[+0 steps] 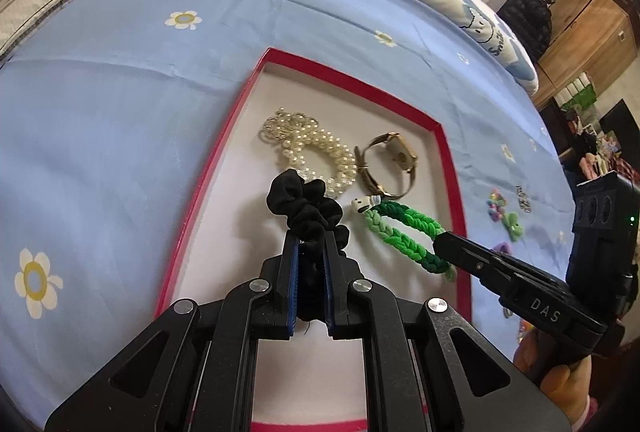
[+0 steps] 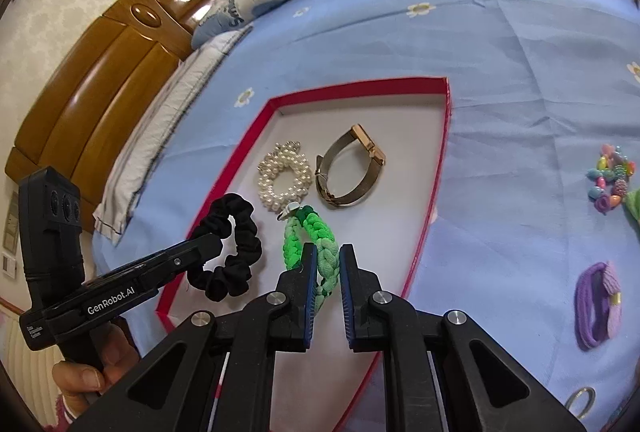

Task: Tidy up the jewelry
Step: 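Carry the scrunchie into the tray with the left tool while the right tool places the green bracelet beside it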

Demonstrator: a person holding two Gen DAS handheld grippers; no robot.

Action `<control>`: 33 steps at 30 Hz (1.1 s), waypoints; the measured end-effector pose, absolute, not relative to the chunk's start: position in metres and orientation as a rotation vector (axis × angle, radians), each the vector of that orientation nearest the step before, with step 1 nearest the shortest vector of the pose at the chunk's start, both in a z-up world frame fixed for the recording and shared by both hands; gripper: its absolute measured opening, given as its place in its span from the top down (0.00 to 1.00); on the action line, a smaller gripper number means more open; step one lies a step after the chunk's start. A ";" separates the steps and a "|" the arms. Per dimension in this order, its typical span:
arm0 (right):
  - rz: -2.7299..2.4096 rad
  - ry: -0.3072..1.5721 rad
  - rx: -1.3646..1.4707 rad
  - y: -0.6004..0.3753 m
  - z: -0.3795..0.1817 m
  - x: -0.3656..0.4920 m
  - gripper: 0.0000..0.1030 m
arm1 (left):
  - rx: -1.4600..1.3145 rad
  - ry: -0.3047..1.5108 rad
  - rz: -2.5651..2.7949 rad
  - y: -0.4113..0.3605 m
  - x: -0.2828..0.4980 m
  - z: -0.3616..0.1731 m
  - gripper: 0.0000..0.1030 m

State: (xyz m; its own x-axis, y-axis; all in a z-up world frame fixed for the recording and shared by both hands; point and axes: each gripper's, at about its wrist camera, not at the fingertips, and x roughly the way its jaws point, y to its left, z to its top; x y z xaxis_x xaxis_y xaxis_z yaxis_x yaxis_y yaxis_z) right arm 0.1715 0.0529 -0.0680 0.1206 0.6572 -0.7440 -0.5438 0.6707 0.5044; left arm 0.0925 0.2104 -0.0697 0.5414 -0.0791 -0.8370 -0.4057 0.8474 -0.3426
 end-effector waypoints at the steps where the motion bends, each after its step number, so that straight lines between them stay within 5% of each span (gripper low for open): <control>1: 0.877 1.158 0.105 0.055 -0.070 0.172 0.89 | -0.546 0.996 0.207 0.212 0.093 -0.071 0.92; 19: 0.858 1.182 0.018 0.069 -0.082 0.176 0.85 | -0.515 1.057 0.249 0.215 0.097 -0.087 0.89; 33: 0.859 1.177 0.022 0.067 -0.075 0.173 0.75 | -0.500 1.050 0.264 0.211 0.091 -0.076 0.66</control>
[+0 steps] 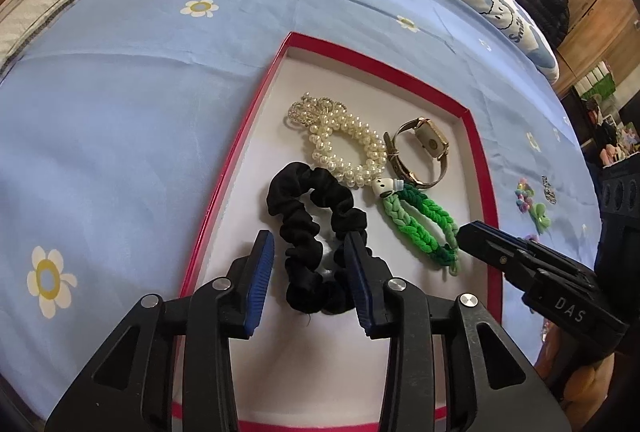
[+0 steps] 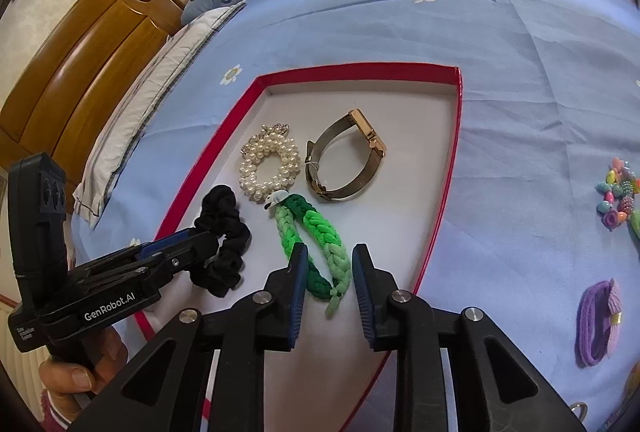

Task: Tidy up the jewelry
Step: 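Carry the scrunchie into the tray with the left tool while the right tool places the green bracelet beside it, then grasp the silver ring with the left tool while the right tool grasps the clear heart-bead comb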

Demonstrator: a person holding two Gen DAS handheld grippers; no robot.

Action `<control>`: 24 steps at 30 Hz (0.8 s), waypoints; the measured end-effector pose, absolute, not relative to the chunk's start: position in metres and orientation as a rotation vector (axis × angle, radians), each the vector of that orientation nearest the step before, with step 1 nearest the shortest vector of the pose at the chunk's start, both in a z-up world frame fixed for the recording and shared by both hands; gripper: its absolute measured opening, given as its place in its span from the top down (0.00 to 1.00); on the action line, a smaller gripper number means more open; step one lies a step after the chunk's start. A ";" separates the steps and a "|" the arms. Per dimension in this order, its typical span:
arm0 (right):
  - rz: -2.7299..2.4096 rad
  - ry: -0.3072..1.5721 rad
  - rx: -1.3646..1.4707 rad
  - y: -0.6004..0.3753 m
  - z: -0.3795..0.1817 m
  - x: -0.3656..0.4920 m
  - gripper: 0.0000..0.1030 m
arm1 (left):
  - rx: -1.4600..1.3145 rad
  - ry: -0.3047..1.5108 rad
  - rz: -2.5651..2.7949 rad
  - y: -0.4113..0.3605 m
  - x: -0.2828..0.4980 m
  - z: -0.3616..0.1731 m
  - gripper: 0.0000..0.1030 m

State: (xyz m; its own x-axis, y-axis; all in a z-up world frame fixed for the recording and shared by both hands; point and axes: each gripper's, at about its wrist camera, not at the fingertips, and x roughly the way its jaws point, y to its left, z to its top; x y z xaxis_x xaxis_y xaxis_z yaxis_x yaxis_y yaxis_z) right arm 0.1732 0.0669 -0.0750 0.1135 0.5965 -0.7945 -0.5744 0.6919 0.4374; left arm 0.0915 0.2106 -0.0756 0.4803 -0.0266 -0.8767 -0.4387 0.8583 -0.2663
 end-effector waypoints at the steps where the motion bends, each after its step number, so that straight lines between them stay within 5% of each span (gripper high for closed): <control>1: 0.859 1.174 0.028 0.066 -0.073 0.173 0.74 | -0.500 1.047 0.263 0.210 0.091 -0.074 0.62; 12: 0.817 1.106 0.118 0.012 -0.033 0.158 0.43 | -0.497 0.980 0.213 0.185 0.074 -0.034 0.47; 24: 0.645 1.100 0.205 -0.085 -0.029 0.145 0.37 | -0.444 0.967 0.115 0.132 0.074 -0.012 0.45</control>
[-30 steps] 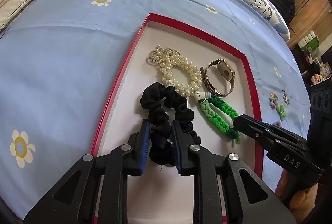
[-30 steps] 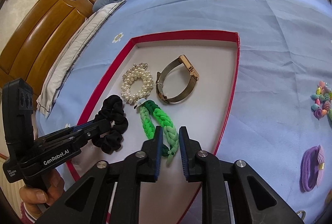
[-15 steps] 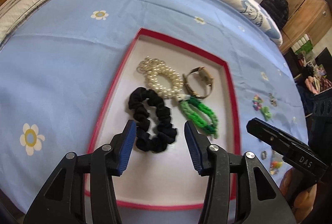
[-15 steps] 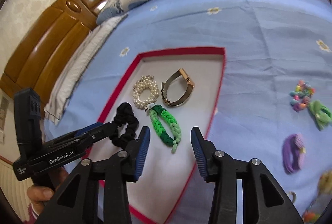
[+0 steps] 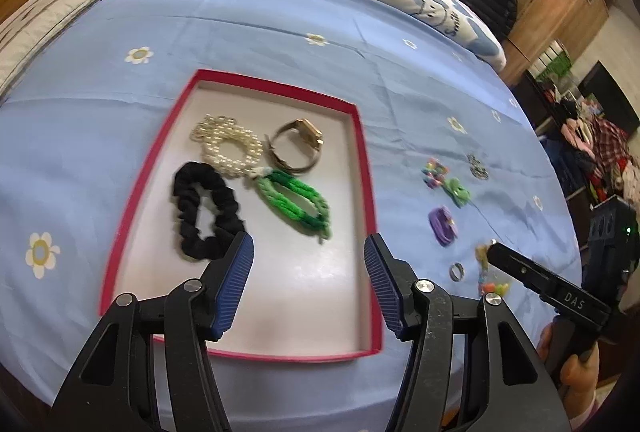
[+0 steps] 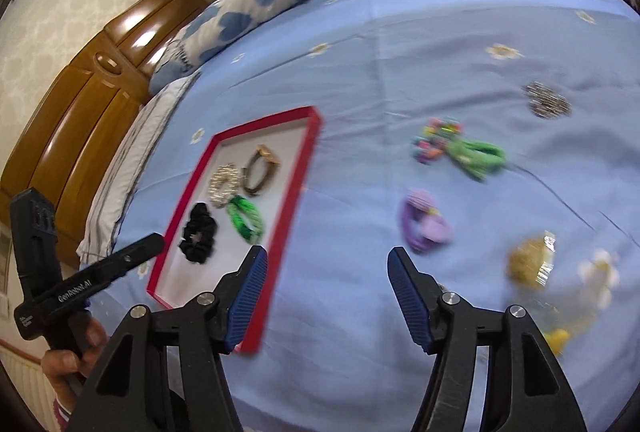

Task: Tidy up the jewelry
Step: 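Grasp the silver ring with the left tool while the right tool grasps the clear heart-bead comb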

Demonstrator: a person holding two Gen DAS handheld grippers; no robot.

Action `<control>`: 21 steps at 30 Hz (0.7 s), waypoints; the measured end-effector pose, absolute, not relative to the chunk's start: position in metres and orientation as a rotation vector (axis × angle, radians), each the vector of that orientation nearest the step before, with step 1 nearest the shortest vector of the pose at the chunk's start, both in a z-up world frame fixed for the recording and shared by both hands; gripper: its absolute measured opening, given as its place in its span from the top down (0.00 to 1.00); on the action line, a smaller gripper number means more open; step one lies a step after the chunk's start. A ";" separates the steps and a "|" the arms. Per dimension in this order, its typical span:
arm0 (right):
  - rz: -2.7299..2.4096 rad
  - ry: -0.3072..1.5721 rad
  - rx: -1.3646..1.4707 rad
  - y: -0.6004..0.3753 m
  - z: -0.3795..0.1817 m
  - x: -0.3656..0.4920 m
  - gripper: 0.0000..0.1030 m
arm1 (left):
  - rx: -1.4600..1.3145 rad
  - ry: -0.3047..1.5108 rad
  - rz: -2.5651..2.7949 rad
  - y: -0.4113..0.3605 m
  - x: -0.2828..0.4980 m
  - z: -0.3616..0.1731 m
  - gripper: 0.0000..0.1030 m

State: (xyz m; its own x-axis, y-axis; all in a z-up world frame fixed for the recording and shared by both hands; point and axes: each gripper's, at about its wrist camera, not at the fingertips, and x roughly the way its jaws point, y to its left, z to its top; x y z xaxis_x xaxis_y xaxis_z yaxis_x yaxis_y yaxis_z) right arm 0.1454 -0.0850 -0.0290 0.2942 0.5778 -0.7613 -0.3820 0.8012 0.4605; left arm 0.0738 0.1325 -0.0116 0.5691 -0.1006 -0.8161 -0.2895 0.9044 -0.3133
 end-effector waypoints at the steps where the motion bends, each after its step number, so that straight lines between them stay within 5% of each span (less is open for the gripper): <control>1: 0.631 1.097 0.208 -0.093 -0.029 0.144 0.35 | -0.442 0.969 0.109 0.128 0.074 -0.011 0.45; 8: 0.510 1.084 0.261 -0.156 -0.031 0.127 0.17 | -0.418 0.987 0.066 0.101 0.074 -0.013 0.43; 21: 0.414 1.037 0.177 -0.208 -0.052 0.095 0.18 | -0.341 1.049 -0.028 0.043 0.082 -0.026 0.43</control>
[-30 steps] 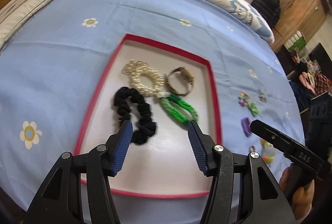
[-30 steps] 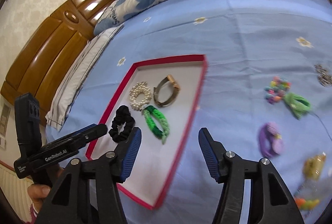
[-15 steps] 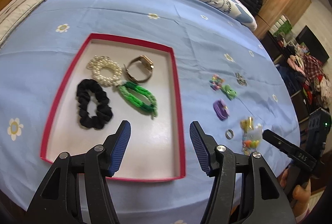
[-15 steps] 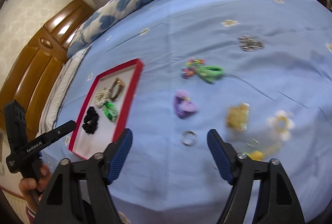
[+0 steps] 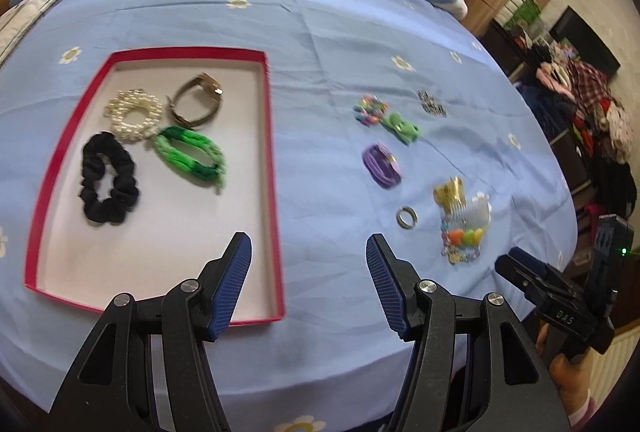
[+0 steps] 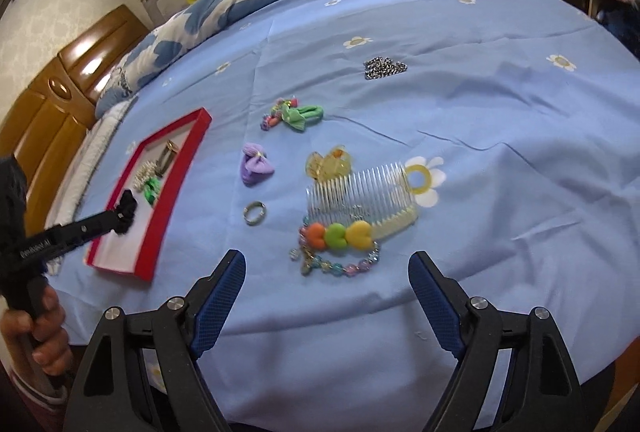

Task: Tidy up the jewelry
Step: 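Grasp the silver ring with the left tool while the right tool grasps the clear heart-bead comb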

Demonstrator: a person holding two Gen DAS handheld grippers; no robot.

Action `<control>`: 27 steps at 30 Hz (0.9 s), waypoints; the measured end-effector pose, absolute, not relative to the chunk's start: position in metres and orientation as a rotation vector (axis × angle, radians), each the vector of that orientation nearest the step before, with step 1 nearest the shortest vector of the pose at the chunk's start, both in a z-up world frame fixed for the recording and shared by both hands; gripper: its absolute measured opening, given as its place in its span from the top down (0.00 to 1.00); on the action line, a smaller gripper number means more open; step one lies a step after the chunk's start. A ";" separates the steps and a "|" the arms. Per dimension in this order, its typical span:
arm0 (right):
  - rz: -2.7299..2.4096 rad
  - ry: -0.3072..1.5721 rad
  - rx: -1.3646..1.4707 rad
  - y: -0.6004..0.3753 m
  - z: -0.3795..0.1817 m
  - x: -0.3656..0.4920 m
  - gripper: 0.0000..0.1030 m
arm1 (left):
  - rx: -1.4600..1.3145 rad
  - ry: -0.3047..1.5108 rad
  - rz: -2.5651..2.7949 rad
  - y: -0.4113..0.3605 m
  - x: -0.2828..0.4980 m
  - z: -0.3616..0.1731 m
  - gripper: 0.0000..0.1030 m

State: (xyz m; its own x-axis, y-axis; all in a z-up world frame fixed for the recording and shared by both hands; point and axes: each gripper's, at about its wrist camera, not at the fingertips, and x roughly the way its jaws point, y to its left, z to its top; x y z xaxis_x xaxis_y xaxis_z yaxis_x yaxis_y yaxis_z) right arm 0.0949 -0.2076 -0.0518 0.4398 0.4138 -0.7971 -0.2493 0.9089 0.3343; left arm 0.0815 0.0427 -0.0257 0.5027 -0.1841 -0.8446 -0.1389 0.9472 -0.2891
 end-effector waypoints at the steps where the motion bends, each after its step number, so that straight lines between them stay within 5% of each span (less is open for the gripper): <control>1: 0.418 1.035 0.173 -0.207 -0.054 0.095 0.18 | -0.333 1.054 -0.036 0.038 0.082 -0.027 0.43; 8: 0.441 1.055 0.179 -0.206 -0.073 0.096 0.32 | -0.279 1.084 -0.093 0.009 0.095 -0.038 0.43; 27: 0.481 1.090 0.391 -0.239 -0.097 0.137 0.38 | -0.201 1.164 -0.192 -0.038 0.146 -0.077 0.43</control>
State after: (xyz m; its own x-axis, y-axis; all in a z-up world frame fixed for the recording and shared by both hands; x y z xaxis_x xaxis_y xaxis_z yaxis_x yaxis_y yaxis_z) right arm 0.1369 -0.2387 -0.0975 0.3785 0.5508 -0.7439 -0.1775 0.8320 0.5257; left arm 0.1457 -0.0376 -0.0765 0.3832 -0.2531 -0.8883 0.0456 0.9657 -0.2554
